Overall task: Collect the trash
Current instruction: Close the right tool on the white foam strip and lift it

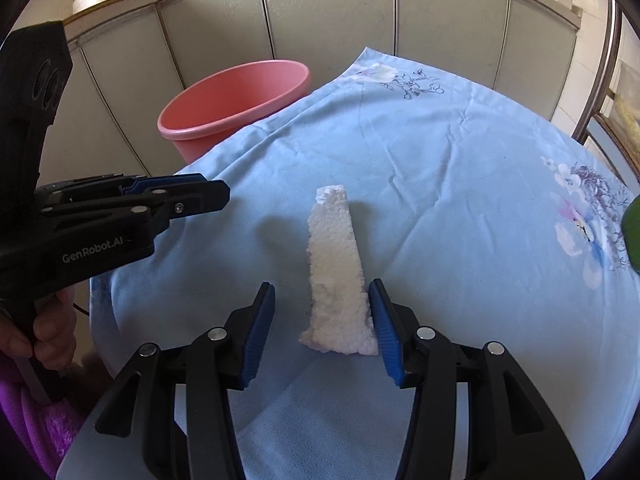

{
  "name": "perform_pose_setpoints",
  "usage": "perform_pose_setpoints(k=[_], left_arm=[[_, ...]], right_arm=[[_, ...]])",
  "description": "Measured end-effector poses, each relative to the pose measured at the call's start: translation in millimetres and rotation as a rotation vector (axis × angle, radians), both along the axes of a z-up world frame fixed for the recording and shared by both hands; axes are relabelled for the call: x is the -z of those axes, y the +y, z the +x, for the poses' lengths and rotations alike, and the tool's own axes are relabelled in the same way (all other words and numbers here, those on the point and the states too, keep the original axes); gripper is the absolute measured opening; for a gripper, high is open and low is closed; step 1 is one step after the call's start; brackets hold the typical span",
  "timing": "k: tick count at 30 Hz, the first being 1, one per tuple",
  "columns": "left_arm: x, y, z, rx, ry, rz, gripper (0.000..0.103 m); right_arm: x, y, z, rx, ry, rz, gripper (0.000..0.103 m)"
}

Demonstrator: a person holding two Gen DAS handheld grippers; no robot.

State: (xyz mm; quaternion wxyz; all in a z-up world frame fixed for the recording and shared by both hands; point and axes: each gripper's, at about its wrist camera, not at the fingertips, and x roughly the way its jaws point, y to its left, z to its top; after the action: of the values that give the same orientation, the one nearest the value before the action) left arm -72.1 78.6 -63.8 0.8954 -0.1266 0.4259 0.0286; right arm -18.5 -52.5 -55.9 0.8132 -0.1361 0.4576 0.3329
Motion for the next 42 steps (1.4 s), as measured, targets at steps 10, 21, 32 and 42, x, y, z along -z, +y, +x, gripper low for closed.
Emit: perform_pose_setpoints(k=[10, 21, 32, 42], left_arm=[[8.7, -3.7, 4.6, 0.001, 0.041, 0.019, 0.026], [8.2, -16.2, 10.2, 0.037, 0.039, 0.051, 0.051], [8.7, -23.4, 13.3, 0.043, 0.052, 0.086, 0.057], [6.9, -19.6, 10.2, 0.036, 0.038, 0.043, 0.057]], right_arm=[[2.0, -1.9, -3.1, 0.037, -0.033, 0.024, 0.050], [2.1, -6.2, -3.6, 0.047, -0.030, 0.055, 0.050], [2.4, -10.5, -3.4, 0.061, -0.021, 0.089, 0.050], [1.6, -10.5, -4.3, 0.073, -0.020, 0.065, 0.050]])
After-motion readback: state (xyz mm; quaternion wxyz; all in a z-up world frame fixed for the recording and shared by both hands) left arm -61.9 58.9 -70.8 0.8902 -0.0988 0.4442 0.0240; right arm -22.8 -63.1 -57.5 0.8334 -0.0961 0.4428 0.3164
